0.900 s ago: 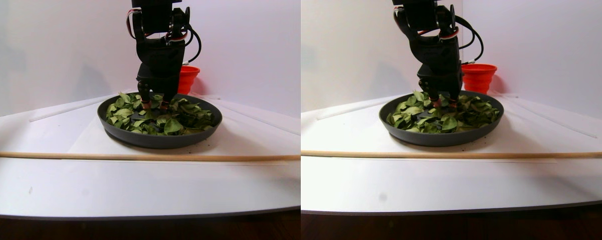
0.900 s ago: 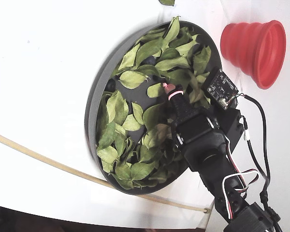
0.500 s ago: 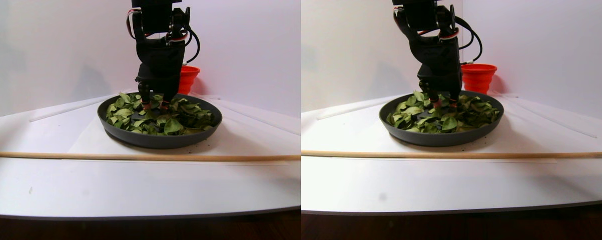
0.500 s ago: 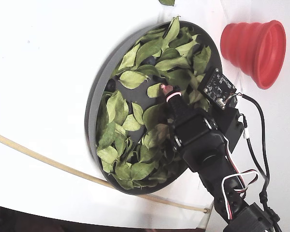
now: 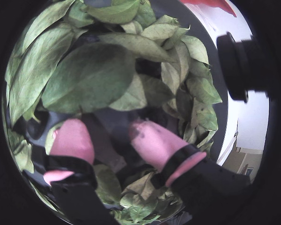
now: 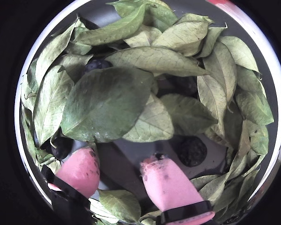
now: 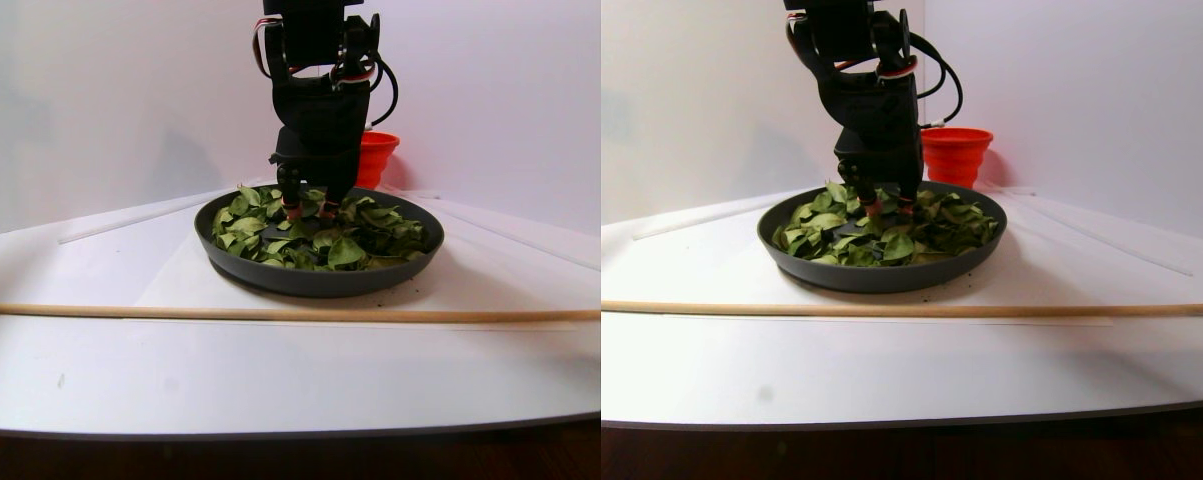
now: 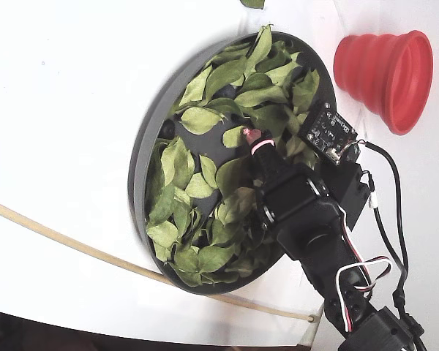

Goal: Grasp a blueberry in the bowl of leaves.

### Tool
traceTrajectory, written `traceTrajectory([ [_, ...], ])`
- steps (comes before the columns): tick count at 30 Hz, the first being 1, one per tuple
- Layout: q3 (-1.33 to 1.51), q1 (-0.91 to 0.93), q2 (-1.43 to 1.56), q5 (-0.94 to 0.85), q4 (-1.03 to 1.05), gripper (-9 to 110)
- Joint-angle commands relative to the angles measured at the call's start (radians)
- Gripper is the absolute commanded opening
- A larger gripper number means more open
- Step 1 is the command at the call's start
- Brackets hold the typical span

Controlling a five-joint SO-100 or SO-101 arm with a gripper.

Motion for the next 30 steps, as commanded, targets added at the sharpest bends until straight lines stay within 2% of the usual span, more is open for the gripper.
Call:
traceTrajectory([
  [1, -0.006, 0.012, 0.081, -0.012, -0.015, 18],
  [30, 0.035, 0.066, 0.184, -0.094, 0.029, 17],
])
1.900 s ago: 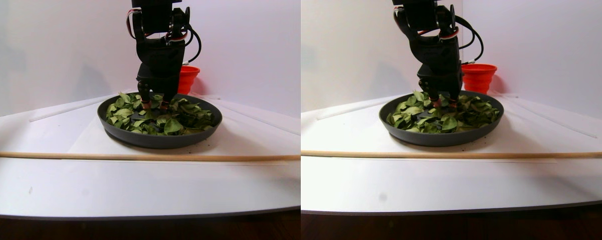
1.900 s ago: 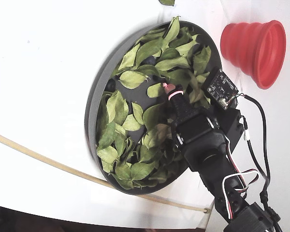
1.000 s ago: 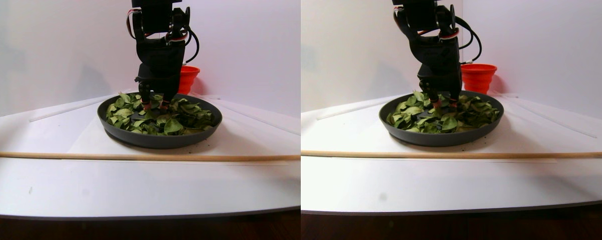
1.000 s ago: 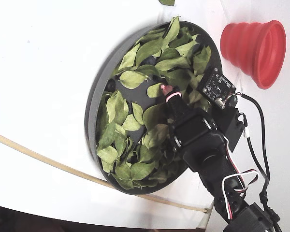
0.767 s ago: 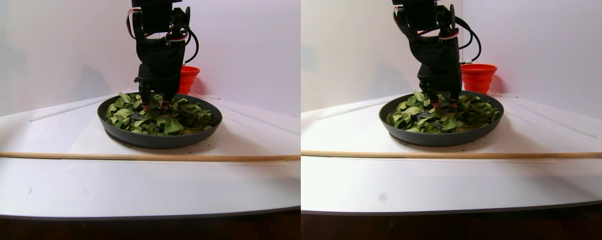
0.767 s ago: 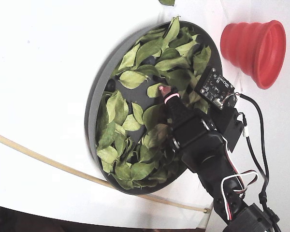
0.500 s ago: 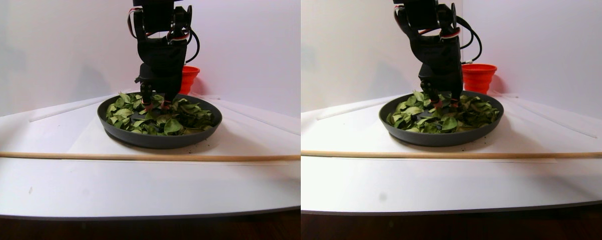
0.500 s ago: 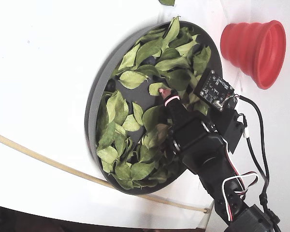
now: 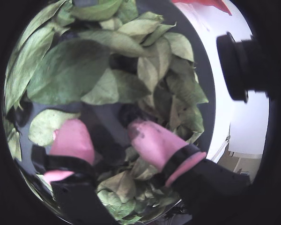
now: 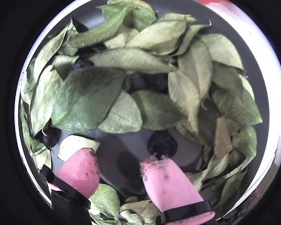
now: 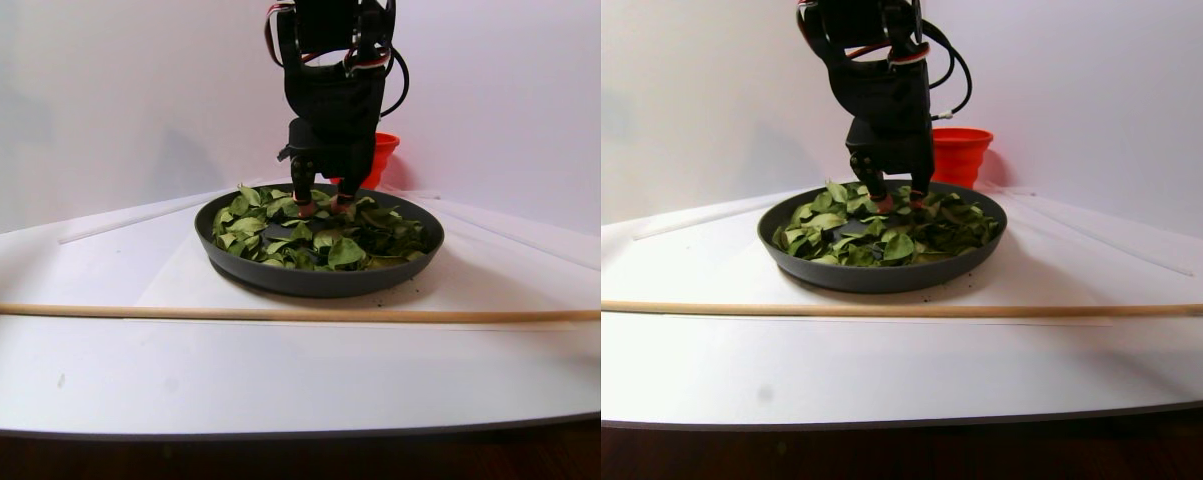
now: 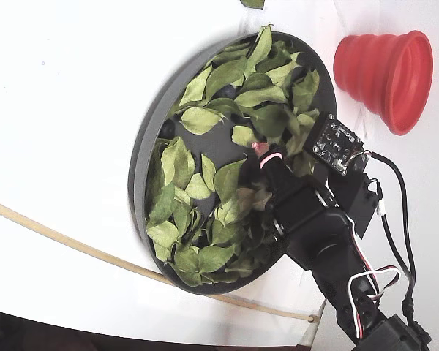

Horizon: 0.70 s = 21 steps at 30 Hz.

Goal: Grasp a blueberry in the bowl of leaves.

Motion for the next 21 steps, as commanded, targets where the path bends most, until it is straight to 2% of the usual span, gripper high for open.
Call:
traceTrajectory([
  [1, 0.000, 0.025, 0.126, -0.008, 0.002, 17],
  [21, 0.031, 0.054, 0.083, -0.015, 0.000, 17],
])
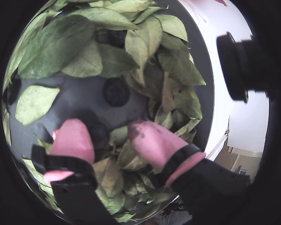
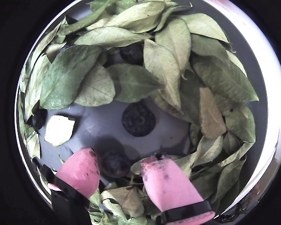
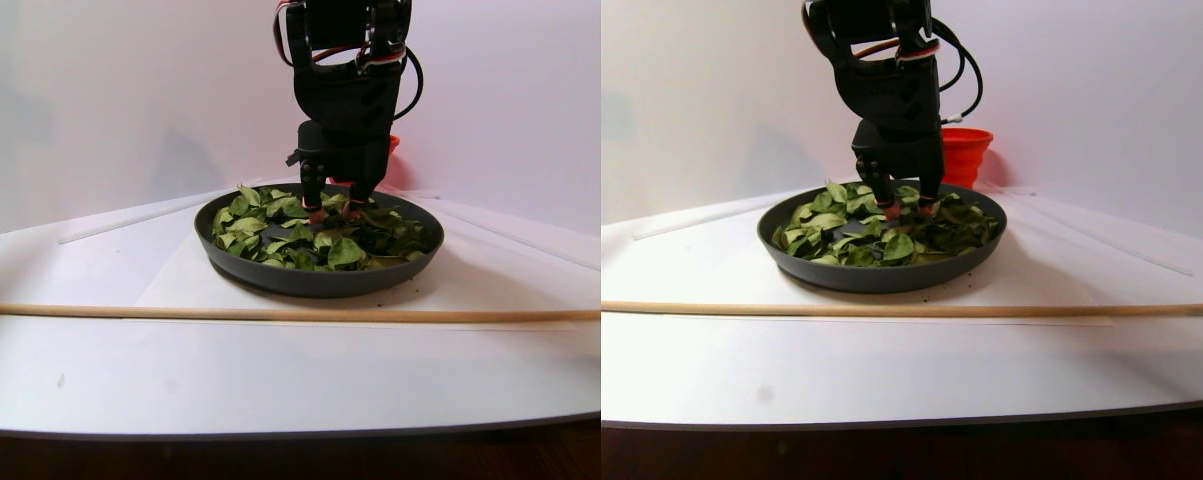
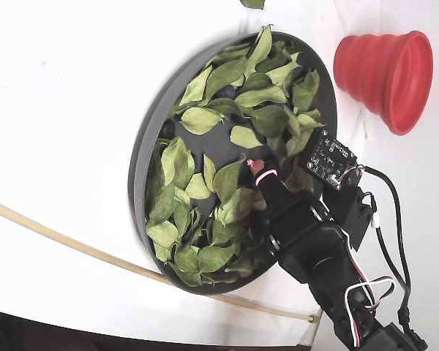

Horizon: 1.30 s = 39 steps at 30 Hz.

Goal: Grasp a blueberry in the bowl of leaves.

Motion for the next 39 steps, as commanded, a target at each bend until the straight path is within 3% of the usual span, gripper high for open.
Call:
traceTrajectory([
  [1, -0.026, 0.023, 0.067, -0.002, -0.005, 17],
  [39, -0.057, -0.012, -0.048, 0.121, -0.069, 19],
])
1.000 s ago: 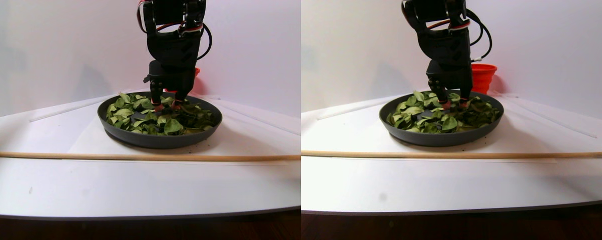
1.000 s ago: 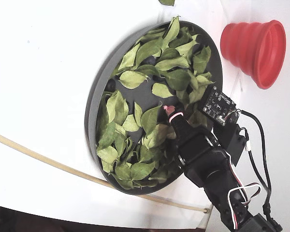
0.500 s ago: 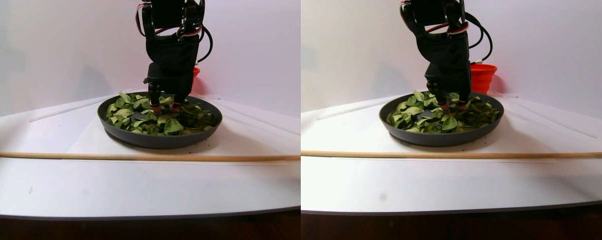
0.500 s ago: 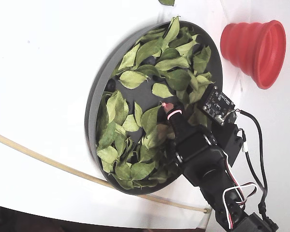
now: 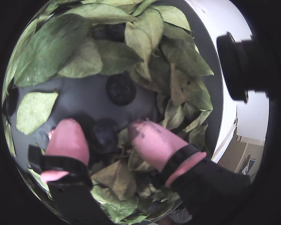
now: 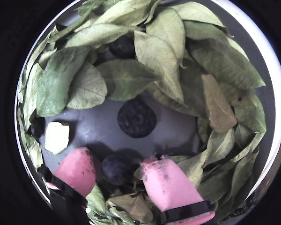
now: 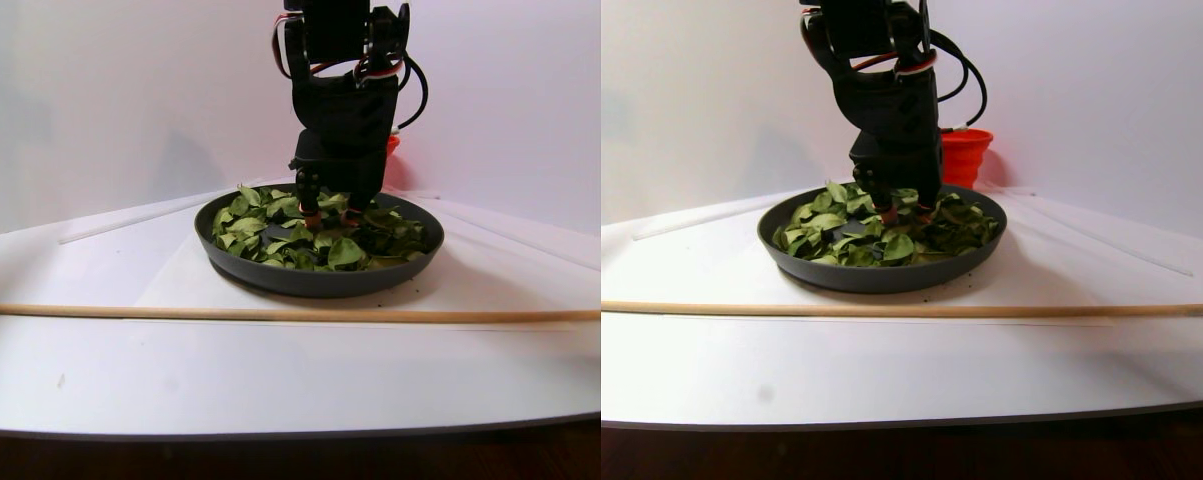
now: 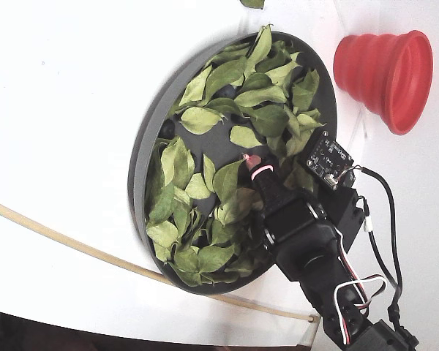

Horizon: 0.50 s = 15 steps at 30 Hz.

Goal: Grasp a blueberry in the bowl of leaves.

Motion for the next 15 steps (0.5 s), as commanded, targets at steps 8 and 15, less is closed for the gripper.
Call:
traceTrajectory([
  [8, -0.005, -0.014, 0.011, 0.011, -0.029, 16],
  [15, 0.037, -0.023, 0.025, 0.018, -0.037, 14],
])
